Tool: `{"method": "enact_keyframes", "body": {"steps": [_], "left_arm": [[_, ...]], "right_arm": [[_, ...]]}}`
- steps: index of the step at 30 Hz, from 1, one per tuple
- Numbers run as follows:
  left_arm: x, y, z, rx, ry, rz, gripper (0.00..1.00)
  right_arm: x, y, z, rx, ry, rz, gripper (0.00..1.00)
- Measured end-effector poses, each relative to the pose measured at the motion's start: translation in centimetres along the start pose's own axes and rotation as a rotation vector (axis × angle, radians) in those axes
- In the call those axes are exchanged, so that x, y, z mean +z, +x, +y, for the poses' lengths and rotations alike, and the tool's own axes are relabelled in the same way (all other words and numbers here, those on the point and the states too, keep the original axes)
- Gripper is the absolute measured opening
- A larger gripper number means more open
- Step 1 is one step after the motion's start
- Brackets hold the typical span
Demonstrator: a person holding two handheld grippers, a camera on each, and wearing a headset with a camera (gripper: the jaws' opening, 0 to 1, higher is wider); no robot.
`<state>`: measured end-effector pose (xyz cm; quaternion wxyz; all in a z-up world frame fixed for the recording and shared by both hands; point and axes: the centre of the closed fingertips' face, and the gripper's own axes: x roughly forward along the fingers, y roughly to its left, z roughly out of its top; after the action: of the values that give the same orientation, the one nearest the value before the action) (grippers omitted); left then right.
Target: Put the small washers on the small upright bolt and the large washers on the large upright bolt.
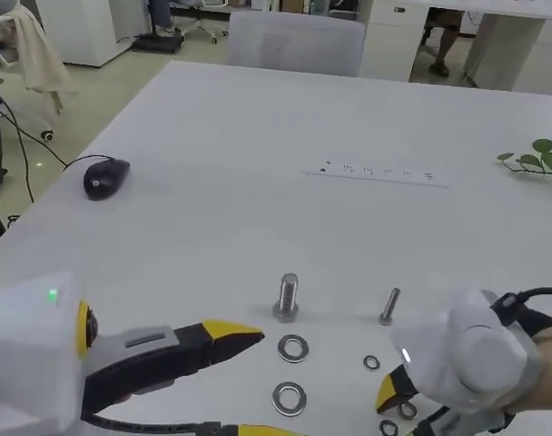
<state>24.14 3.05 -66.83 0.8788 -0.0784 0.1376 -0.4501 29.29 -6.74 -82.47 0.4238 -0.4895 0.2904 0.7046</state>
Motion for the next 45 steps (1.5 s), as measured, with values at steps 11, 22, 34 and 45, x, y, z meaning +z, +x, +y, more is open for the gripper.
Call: {"method": "enact_keyframes", "body": {"steps": [11,22,34,45], "left_arm": [[0.31,-0.2,0.09,0.008,0.01,-0.01,0.56],[0.28,-0.18,-0.18,0.006,0.015,-0.007,0.56],[0.11,-0.42,-0.23,0.012,0.01,-0.011,0.56],[0.22,-0.42,-0.35,0.012,0.017,-0.014,0.55]], "right_arm": [[-0.05,-0.02,-0.28,-0.016,0.022,0.001,0.22],[-0.09,0.0,-0.06,-0.022,0.008,0.022,0.16],[-0.04,0.01,-0.23,-0.025,0.032,0.044,0.14],[-0.07,0.0,-0.32,-0.013,0.031,0.061,0.13]]}}
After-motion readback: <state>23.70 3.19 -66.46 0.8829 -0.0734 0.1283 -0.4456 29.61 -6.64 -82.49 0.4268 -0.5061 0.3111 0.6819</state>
